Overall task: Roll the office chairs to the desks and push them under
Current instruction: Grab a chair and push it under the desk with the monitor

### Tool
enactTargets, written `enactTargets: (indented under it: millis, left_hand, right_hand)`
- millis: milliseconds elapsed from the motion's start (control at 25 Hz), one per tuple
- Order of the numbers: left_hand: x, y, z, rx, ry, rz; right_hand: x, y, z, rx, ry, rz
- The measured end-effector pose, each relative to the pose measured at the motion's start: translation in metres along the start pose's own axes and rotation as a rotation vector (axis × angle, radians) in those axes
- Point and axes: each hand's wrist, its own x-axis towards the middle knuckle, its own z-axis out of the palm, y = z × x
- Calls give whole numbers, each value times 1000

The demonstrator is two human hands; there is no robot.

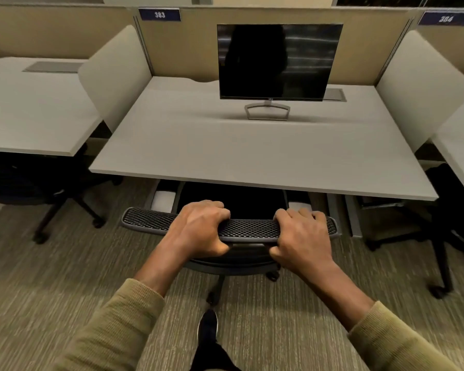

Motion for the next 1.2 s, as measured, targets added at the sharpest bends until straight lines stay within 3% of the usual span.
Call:
enactTargets:
  millis: [600, 1200]
  left_hand:
    - [106, -2, 5, -96, -4, -25]
    - [187, -9, 7, -73, 27, 28]
  right_hand:
    - [73, 60, 7, -114, -97, 84]
    - [136, 107, 22, -78, -54, 94]
